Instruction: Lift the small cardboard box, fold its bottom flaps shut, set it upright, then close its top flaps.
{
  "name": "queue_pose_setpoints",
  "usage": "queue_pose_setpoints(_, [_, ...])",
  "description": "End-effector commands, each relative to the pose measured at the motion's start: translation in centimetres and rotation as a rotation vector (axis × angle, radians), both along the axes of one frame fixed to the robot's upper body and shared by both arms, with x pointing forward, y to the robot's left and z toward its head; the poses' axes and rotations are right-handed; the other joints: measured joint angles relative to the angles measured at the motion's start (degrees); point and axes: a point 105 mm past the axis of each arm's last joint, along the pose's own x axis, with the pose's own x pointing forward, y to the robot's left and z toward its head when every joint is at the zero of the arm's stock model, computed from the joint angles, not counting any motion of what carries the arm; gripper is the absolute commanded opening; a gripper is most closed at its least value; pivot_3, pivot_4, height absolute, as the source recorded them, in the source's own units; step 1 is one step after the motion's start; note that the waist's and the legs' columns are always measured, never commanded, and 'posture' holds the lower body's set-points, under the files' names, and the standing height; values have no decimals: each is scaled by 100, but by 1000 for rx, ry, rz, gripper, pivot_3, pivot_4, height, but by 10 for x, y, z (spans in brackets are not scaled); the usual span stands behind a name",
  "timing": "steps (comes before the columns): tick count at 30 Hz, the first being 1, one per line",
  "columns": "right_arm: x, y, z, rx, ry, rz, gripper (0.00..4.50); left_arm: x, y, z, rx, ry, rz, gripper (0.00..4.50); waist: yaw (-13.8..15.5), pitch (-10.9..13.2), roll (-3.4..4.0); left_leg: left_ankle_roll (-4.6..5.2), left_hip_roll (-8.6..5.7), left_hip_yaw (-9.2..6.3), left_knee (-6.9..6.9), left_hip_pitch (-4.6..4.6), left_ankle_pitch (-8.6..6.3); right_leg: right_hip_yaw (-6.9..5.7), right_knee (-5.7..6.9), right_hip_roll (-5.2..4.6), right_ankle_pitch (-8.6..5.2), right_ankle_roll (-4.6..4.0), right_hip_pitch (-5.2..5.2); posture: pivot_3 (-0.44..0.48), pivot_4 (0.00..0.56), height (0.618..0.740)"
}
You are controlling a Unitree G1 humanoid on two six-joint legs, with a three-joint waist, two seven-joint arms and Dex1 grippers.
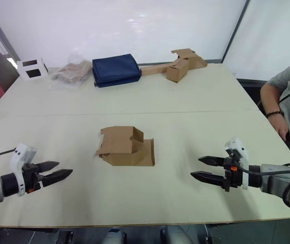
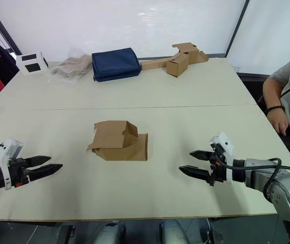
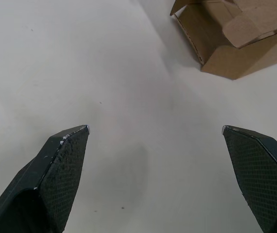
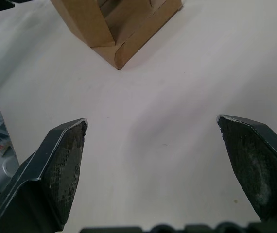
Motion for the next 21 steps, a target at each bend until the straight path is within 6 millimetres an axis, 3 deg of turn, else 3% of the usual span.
queue_pose_setpoints(1, [2,6,8,1,-50,25,4402,1,-2,6,1,-26,-17,4500,0,0,0,0,0,0,0,0,0,0,0,0,0,0,0,0,150,740])
queue_pose_setpoints(16, [14,8,12,34,-82,-8,4402,3,-1,14,-36,-53,0,4500,-2,0,0,0,0,0,4,0,0,-1,4,0,0,0,0,0,150,740])
queue_pose_setpoints(21, [14,6,11,32,-39,-2,4402,6,4,11,44,-26,5,4500,-2,-1,0,0,0,0,5,0,0,0,4,0,0,0,1,0,150,740])
